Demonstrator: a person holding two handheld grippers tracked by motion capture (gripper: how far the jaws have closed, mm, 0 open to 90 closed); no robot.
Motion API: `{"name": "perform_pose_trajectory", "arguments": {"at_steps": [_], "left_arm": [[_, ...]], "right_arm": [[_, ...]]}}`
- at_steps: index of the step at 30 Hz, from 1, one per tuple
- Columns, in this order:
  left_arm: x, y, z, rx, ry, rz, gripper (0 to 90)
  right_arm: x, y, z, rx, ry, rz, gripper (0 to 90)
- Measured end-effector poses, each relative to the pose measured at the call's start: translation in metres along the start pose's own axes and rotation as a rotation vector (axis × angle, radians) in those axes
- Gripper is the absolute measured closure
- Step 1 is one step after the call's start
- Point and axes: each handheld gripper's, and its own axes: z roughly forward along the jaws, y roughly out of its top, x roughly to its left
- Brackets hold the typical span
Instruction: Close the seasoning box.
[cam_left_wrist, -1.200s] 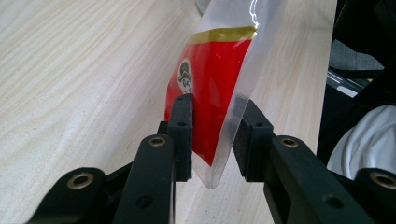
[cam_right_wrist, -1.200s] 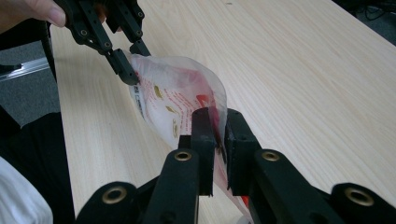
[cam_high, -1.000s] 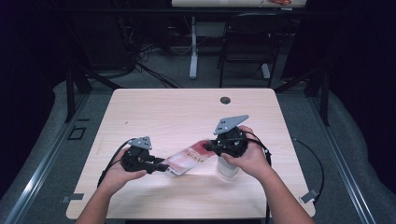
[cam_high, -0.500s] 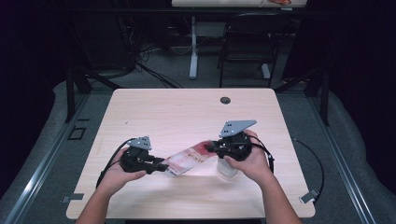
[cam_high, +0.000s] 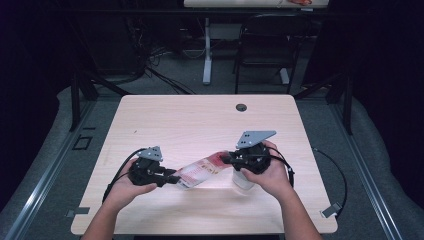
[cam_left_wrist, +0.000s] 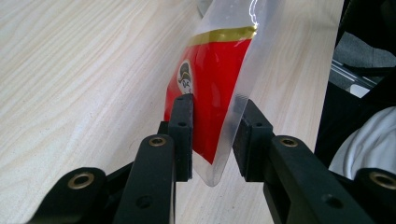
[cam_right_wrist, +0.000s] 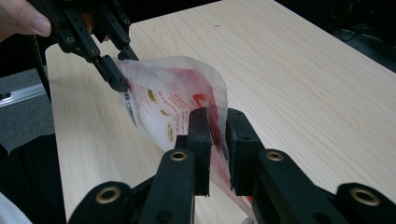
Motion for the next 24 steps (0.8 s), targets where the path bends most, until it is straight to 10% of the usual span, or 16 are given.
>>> {"name": "perform_pose_trajectory", "arguments": {"at_steps": [24], "left_arm": [[-0.006, 0.015, -0.012, 0.015, 0.022, 0.018, 72.0]], "right_arm": [[-0.002, -0.003, -0.006, -0.017, -0.017, 0.024, 81.2]]}}
